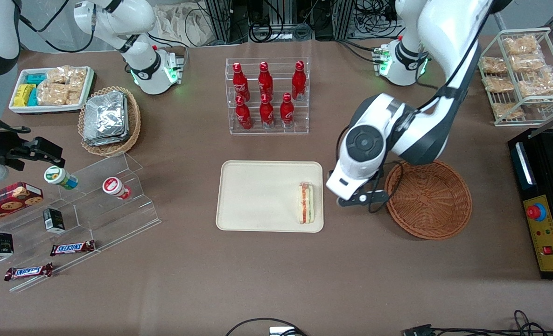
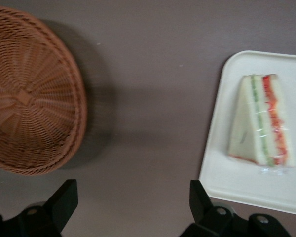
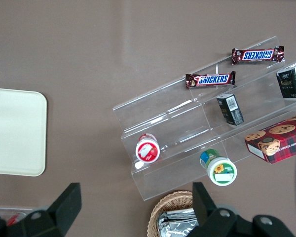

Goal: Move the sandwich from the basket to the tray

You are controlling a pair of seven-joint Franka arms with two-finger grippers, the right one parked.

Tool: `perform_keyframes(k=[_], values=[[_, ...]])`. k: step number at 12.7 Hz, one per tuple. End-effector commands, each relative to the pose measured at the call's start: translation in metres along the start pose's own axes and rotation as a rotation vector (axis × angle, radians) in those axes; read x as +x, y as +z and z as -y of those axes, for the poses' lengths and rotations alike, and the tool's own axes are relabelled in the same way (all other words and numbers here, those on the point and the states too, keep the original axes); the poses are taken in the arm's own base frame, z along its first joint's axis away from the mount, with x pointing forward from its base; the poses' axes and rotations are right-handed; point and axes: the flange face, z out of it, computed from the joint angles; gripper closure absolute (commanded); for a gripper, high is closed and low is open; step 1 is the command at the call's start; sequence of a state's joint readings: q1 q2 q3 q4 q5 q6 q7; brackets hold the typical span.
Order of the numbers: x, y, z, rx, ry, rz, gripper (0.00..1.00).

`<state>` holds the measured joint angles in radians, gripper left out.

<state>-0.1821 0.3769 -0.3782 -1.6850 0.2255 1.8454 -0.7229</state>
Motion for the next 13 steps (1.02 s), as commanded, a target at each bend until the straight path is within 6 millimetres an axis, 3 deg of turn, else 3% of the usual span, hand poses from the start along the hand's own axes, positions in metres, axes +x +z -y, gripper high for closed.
perform_keyframes(k=[1,5,8,10,13], values=[[-0.036,-0.017,0.056,0.003,0.031,-0.041,0.0],[-0.027,-0.06,0.144,-0.043,0.098,-0.025,0.0],[-0.019,-0.067,0.185,-0.042,0.126,-0.007,0.0],[-0.009,-0.076,0.223,-0.05,0.167,0.001,0.0],[-0.005,-0.094,0.233,-0.079,0.174,-0.012,0.0]])
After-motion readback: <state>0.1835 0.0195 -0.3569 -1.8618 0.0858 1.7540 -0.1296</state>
